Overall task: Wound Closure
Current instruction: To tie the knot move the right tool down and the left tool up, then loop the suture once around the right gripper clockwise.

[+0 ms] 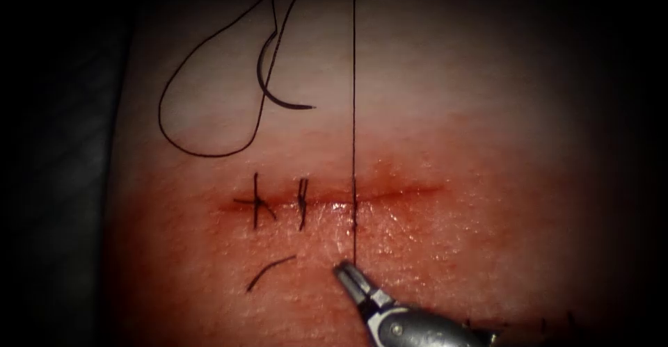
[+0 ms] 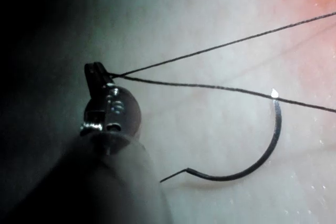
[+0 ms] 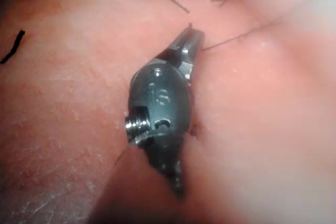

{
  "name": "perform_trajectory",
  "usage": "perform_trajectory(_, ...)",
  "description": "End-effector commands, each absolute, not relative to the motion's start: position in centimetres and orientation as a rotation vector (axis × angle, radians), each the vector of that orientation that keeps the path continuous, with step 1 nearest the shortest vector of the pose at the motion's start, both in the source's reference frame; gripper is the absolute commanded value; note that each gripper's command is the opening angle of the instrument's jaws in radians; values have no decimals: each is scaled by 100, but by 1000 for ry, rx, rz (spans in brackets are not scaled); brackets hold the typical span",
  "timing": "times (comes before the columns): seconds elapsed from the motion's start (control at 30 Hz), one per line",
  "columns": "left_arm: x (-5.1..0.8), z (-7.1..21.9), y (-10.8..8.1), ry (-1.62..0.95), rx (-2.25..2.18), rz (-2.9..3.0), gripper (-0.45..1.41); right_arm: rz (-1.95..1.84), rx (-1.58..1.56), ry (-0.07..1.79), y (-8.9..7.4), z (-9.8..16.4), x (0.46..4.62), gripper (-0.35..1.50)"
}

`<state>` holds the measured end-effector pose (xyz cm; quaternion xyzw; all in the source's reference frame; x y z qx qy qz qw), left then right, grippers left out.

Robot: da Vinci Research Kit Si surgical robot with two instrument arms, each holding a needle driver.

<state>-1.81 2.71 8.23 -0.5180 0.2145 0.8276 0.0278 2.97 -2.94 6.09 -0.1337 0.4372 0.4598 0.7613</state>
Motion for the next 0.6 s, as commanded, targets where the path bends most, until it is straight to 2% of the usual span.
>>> perform_trajectory(0.03, -185, 829, 281, 682, -1594, 2539, -45, 998, -285, 949, -302, 613, 304, -35)
perform_trajectory(0.4, -185, 860, 303, 791, -1552, 2519, -45, 975, -257, 942, -319, 606, 312, -35)
perform_trajectory(0.53, -181, 854, 284, 775, -1589, 2521, -45, 948, -281, 1024, -307, 602, 308, -35)
perform_trajectory(0.57, -180, 851, 279, 758, -1600, 2516, -45, 920, -292, 1029, -303, 601, 306, -20)
perform_trajectory(0.6, -175, 841, 267, 706, -1642, 2511, -45, 876, -312, 1019, -294, 600, 303, 61)
